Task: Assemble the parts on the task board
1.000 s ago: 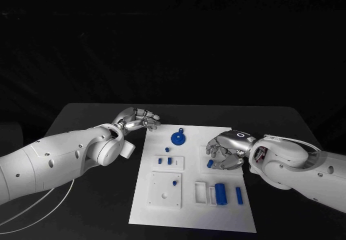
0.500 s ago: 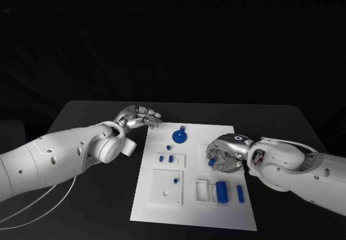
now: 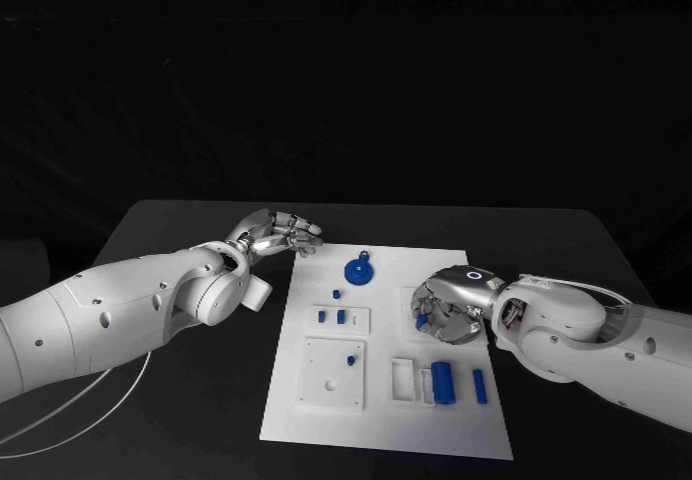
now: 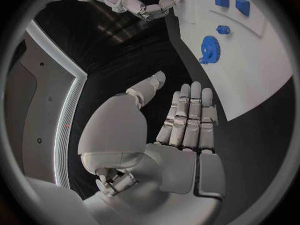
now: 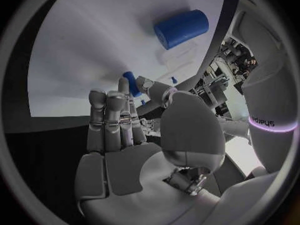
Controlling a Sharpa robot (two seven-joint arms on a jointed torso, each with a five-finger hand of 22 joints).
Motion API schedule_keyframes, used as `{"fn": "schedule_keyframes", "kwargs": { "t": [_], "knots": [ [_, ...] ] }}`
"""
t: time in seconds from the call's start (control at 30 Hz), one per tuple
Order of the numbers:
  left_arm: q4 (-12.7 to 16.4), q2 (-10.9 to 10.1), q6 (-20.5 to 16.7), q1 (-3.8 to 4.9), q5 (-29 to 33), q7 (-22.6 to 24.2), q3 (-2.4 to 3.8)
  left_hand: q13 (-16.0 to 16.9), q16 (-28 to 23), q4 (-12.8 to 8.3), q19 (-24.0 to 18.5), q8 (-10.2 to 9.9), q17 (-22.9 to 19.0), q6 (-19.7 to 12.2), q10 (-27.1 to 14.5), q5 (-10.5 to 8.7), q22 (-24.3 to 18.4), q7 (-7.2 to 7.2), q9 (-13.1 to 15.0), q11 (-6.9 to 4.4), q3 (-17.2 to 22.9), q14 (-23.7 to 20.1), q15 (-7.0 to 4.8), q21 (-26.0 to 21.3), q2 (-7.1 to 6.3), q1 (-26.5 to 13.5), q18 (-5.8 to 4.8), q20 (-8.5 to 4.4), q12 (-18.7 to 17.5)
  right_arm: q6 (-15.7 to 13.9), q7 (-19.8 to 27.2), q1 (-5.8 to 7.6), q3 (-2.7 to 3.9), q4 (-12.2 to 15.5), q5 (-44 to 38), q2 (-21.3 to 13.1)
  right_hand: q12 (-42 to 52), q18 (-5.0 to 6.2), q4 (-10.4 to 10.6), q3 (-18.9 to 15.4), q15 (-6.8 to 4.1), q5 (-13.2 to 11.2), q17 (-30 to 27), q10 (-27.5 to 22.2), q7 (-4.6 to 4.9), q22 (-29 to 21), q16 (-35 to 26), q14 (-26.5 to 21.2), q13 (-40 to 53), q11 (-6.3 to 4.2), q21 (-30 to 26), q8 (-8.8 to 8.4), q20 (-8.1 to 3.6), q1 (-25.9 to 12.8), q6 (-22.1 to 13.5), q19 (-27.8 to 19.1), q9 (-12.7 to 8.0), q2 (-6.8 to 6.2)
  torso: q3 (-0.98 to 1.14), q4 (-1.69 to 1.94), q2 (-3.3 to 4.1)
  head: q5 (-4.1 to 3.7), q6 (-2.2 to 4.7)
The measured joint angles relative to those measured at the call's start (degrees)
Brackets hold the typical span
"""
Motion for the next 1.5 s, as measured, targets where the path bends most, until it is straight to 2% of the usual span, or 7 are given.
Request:
{"fn": "schedule_keyframes", "kwargs": {
  "t": [0.37, 0.57, 0.83, 0.97, 1.17, 1.27, 1.5],
  "knots": [
    [-0.02, -0.1, 0.06, 0.0, 0.0, -0.02, 0.0, 0.0, -0.22, 0.0, 0.0, 0.0, 0.05, 0.0, 0.0, 0.0, 0.05, 0.0, 0.01, 0.0, 0.0, 0.0, 0.0, 0.0, 0.0, 0.0, -0.03, 0.0, 0.0, -1.13, -1.02, -0.08, 0.0, 0.74, -1.33, -0.21, 0.5, 0.0, 0.1, 1.78, -0.2, -0.22, -0.01, 0.4, -0.37, 0.28, 0.51, 0.19, 0.39, 0.0, 0.22, 0.7, -0.2, 0.23, 0.67, 0.21, 0.31, 0.21, 0.02, 0.01, -0.01, 0.09, -0.06],
    [-0.14, -0.16, 0.07, -0.03, 0.01, -0.03, 0.0, 0.01, -0.22, 0.0, 0.0, 0.0, 0.05, 0.0, 0.0, 0.0, 0.04, 0.0, 0.0, 0.0, 0.0, 0.0, 0.0, -0.22, 0.0, 0.0, 0.54, 0.0, 0.0, -1.97, -1.23, -0.1, 0.07, 1.59, -1.39, -0.58, 0.84, -0.01, -0.27, 2.15, -0.19, -0.24, -0.01, 0.61, -0.32, 0.4, 0.76, 0.2, 0.69, -0.2, 0.22, 0.71, -0.11, 0.32, 0.93, 0.3, 0.3, 0.29, 0.04, 0.02, -0.02, 0.28, 0.05],
    [-0.5, -0.31, 0.09, -0.08, 0.01, -0.03, -0.01, -0.04, -0.22, 0.0, 0.0, 0.0, 0.1, 0.0, 0.0, 0.0, 0.1, 0.0, 0.01, 0.0, 0.0, 0.0, 0.0, -0.22, 0.0, 0.0, 0.54, 0.0, 0.0, -3.83, -1.31, -0.05, 2.1, 5.08, -1.4, -0.92, 0.93, 0.04, -0.18, 2.26, -0.19, -0.28, -0.01, 0.62, -0.29, 0.41, 0.77, 0.2, 0.57, -0.21, 0.45, 0.7, -0.31, 0.39, 1.07, 0.5, 0.3, 0.35, 0.07, -0.07, -0.04, 0.62, 0.07],
    [-0.59, -0.39, 0.02, -0.1, 0.01, 0.05, -0.01, -0.04, -0.22, 0.0, 0.0, 0.0, 0.16, 0.0, 0.0, 0.0, 0.09, 0.0, 0.01, 0.0, 0.0, 0.0, 0.0, -0.22, 0.0, 0.0, 0.53, 0.0, 0.0, -4.84, -1.2, -0.02, 2.28, 6.56, -1.42, -0.4, 0.93, 0.05, -0.12, 2.32, -0.37, -0.28, -0.01, 0.61, -0.3, 0.47, 1.0, 0.38, 0.64, -0.21, 0.45, 0.71, -0.31, 0.39, 1.08, 0.5, 0.3, 0.35, 0.07, -0.07, -0.04, 0.74, 0.04],
    [-0.69, -0.36, -0.19, -0.21, 0.04, 0.39, 0.0, -0.04, -0.22, 0.0, 0.0, 0.0, 0.29, 0.0, 0.0, 0.0, 0.16, 0.0, 0.01, 0.0, 0.0, 0.12, 0.12, -0.22, 0.0, 0.0, 0.52, 0.0, 0.0, -5.77, -0.99, -0.05, 2.23, 7.42, -1.44, 2.07, 0.93, 0.04, -0.27, 2.48, -0.37, -0.28, -0.01, 0.62, -0.31, 0.47, 1.0, 0.38, 0.67, -0.21, 0.45, 0.73, -0.52, 0.39, 1.08, 0.72, 0.3, 0.35, 0.04, -0.06, -0.07, 1.19, 0.03],
    [-0.75, -0.33, -0.29, -0.25, 0.09, 0.53, -0.01, -0.04, -0.22, 0.0, 0.0, 0.0, 0.29, 0.0, 0.0, 0.0, 0.16, 0.0, 0.01, 0.0, 0.0, 0.21, 0.2, -0.22, 0.0, 0.0, 0.49, 0.0, 0.0, -6.06, -0.79, -0.15, 2.22, 7.27, -1.39, 4.74, 0.94, 0.04, -0.27, 2.48, -0.37, -0.28, 0.04, 0.61, -0.31, 0.47, 1.0, 0.38, 0.67, -0.21, 0.45, 0.77, -0.52, 0.39, 1.08, 0.73, 0.3, 0.35, 0.04, -0.06, -0.12, 1.58, -0.02],
    [-0.79, 0.05, -0.39, -0.59, 0.32, 0.79, 0.0, -0.03, -0.22, 0.0, 0.0, 0.0, 0.36, 0.0, 0.0, 0.0, 0.21, 0.0, 0.01, 0.0, 0.0, 0.21, 0.21, -0.22, 0.0, 0.0, 0.43, 0.0, 0.0, -6.5, -0.14, -3.26, 2.02, 7.57, -2.67, 10.77, 0.94, 0.04, -0.27, 2.48, -0.37, -0.28, 0.03, 0.61, -0.33, 0.49, 1.0, 0.38, 0.67, -0.21, 0.45, 0.78, -0.52, 0.39, 1.06, 0.73, 0.3, 0.35, -0.05, -0.05, -0.13, 2.65, -0.07]
  ]
}}
